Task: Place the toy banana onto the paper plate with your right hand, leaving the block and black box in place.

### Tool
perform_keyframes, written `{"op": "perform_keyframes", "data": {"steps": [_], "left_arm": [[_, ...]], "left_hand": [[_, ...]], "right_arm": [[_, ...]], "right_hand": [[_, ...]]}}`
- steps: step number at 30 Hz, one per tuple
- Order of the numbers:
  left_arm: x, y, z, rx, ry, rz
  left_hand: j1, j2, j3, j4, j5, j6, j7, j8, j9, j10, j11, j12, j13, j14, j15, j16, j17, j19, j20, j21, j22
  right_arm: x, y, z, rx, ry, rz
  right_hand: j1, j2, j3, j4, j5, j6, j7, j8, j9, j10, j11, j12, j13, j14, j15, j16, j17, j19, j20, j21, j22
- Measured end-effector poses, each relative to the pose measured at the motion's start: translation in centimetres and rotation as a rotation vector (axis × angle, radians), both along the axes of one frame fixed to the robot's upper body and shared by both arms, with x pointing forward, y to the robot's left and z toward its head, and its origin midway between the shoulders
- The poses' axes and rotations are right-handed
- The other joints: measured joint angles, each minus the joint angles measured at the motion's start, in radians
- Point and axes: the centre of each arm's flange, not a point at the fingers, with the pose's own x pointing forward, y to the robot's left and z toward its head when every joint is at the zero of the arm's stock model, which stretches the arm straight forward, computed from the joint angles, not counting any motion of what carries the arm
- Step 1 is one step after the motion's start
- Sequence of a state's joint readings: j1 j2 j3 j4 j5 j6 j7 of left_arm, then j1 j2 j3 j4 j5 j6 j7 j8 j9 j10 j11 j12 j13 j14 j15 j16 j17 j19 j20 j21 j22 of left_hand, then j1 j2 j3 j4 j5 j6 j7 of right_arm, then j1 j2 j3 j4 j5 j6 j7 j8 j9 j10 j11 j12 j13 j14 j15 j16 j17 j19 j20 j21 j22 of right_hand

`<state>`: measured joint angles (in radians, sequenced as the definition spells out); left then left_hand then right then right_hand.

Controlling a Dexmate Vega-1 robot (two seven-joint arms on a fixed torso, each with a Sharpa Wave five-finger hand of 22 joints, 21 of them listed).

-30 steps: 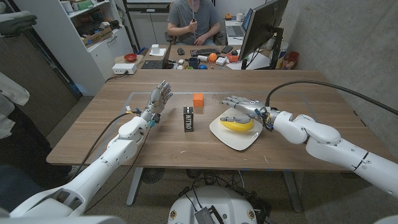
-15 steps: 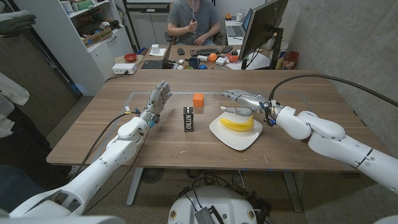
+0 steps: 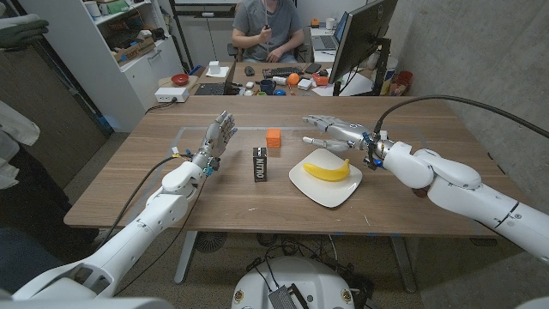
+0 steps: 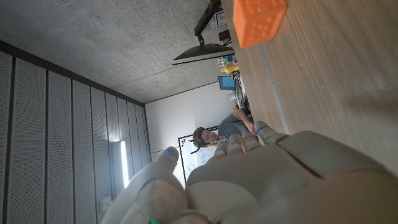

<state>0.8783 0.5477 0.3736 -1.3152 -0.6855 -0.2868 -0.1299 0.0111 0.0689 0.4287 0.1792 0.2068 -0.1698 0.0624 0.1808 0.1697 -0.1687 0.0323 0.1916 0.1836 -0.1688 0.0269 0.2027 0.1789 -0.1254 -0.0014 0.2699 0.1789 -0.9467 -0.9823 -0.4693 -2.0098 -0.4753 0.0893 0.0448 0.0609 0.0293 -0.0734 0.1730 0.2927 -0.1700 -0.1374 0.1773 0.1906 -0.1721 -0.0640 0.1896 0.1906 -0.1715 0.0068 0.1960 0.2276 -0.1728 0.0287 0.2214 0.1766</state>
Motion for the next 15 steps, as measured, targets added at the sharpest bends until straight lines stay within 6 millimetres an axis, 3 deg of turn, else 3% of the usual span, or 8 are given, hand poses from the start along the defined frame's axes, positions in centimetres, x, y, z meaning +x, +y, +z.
{"op": "perform_keyframes", "data": {"steps": [15], "left_arm": [[-0.1, 0.1, 0.0, -0.004, -0.005, 0.004]], "left_hand": [[0.0, 0.0, 0.0, 0.0, 0.0, 0.0, 0.0, 0.0, 0.0, 0.0, 0.0, 0.0, 0.0, 0.0, 0.0, 0.0, 0.0, 0.004, -0.004, 0.0, 0.0]], "right_arm": [[-1.0, -0.1, 1.8, 0.041, -0.053, 0.039]], "right_hand": [[-0.021, 0.0, -0.016, 0.0, 0.008, 0.0, 0.0, 0.005, 0.0, 0.0, 0.0, 0.0, 0.0, 0.0, 0.0, 0.0, -0.005, 0.004, -0.004, 0.0, 0.0]]}}
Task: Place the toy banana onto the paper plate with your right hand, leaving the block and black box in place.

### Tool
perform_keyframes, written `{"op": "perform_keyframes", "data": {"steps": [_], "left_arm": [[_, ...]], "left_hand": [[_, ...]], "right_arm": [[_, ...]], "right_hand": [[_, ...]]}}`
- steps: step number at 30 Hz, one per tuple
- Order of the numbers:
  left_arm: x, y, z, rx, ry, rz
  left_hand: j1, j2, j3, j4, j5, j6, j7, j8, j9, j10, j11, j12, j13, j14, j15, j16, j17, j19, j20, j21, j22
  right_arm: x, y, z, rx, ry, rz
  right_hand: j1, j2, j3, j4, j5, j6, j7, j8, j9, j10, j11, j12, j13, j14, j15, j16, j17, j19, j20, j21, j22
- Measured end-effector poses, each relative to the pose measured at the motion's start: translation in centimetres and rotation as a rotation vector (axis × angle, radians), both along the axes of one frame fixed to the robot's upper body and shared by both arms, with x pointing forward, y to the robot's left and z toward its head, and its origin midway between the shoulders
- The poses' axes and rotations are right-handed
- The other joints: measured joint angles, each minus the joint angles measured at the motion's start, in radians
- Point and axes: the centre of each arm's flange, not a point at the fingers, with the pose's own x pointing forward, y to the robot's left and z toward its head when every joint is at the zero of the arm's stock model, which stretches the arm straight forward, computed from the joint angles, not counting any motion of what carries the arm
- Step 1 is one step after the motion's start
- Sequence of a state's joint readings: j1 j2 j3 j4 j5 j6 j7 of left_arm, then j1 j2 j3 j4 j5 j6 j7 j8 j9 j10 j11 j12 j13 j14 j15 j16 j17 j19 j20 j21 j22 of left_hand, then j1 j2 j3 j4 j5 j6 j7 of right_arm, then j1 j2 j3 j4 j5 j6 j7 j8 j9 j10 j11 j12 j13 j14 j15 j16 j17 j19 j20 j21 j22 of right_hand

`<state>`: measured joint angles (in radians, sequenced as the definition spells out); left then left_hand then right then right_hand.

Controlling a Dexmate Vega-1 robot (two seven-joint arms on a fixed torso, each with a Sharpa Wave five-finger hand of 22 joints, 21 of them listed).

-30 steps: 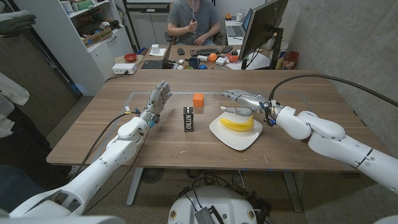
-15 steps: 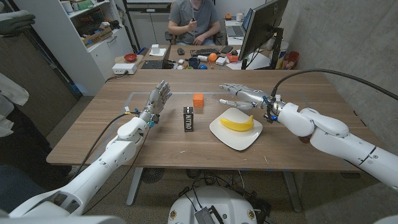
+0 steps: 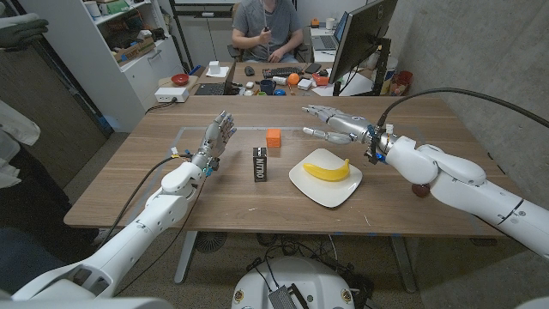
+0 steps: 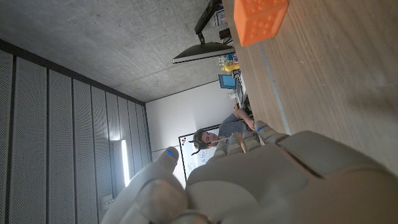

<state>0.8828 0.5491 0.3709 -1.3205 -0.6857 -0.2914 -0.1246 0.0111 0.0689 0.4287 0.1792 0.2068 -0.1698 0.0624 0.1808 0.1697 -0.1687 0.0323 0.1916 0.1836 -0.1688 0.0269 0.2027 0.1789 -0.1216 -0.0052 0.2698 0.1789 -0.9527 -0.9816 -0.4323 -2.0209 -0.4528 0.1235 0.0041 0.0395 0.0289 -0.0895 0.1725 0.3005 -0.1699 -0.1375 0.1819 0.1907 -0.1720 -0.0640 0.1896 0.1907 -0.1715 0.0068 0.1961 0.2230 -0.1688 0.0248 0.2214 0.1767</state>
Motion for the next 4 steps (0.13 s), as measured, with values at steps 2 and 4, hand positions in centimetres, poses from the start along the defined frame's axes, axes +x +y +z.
{"op": "perform_keyframes", "data": {"steps": [2, 4], "left_arm": [[-0.01, 0.01, 0.01, 0.0, 0.0, 0.0], [-0.01, 0.01, 0.01, -0.001, 0.0, 0.001]], "left_hand": [[0.0, 0.0, 0.0, 0.0, 0.0, 0.0, 0.0, 0.0, 0.0, 0.0, 0.0, 0.0, 0.0, 0.0, 0.0, 0.0, 0.0, 0.0, 0.0, 0.0, 0.0], [0.0, 0.0, 0.0, 0.0, 0.0, 0.0, 0.0, 0.0, 0.0, 0.0, 0.0, 0.0, 0.0, 0.0, 0.0, 0.0, 0.0, 0.0, 0.0, 0.0, 0.0]], "right_arm": [[-0.11, -0.02, 0.17, 0.005, -0.008, 0.004], [-0.19, -0.04, 0.3, 0.009, -0.014, 0.007]], "right_hand": [[-0.001, -0.001, 0.0, 0.0, 0.0, 0.0, 0.0, 0.0, 0.0, 0.0, 0.0, 0.0, 0.0, 0.0, 0.0, 0.0, -0.001, 0.0, 0.0, 0.0, 0.0], [-0.001, -0.001, 0.0, 0.0, 0.0, 0.0, 0.0, 0.0, 0.0, 0.0, 0.0, 0.0, 0.0, 0.0, 0.0, 0.0, -0.005, 0.0, 0.0, 0.0, 0.0]]}}
